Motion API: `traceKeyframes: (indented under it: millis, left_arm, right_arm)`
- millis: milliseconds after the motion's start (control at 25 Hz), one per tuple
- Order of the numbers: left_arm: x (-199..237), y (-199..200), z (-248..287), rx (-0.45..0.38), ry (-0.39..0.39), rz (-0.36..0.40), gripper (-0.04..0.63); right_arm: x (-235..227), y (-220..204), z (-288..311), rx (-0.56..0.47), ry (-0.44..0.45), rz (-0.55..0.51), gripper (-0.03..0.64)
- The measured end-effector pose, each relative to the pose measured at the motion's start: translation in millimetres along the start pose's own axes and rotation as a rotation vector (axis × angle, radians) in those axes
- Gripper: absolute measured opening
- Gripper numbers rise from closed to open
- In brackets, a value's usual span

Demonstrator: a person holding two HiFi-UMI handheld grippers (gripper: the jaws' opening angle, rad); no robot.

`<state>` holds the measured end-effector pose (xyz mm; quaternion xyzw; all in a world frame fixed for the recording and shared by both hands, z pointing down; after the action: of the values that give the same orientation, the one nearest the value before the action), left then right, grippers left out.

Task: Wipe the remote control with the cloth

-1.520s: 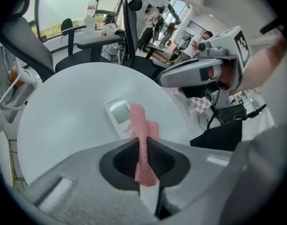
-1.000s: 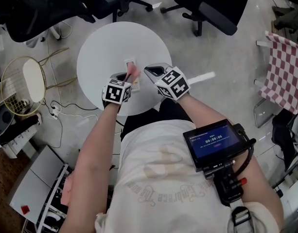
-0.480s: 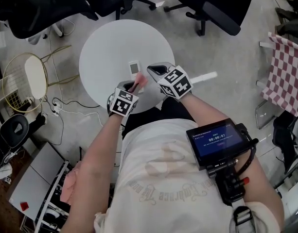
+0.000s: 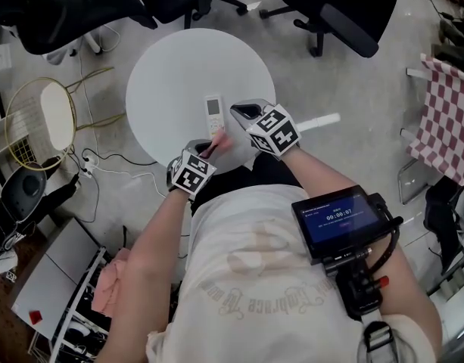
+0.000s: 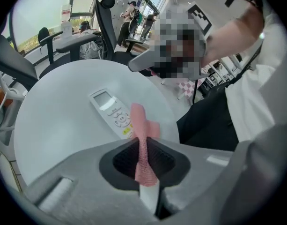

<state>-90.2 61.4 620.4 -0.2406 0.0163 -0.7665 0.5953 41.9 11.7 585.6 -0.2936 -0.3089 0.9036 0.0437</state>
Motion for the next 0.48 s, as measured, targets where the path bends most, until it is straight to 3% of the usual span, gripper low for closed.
traceKeyframes:
  millis: [480]
  left_arm:
    - [54.2,14.6,-12.8,-0.119,0.073,-0.241,0.034]
  right_arm:
    - [0.8,-2.3,0.5,0.003,0.005,-0.004,0.008]
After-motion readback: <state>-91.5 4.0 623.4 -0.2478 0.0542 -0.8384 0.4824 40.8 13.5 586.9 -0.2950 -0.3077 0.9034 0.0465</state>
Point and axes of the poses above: the fingertips, and each gripper's own axes: z forward along the fingers, x to its left, y out of its top, the point moved 3 cm from there along -z, backward along the fingers, and after that the axes turned 2 degrees about -z, right-handed, at the moved point
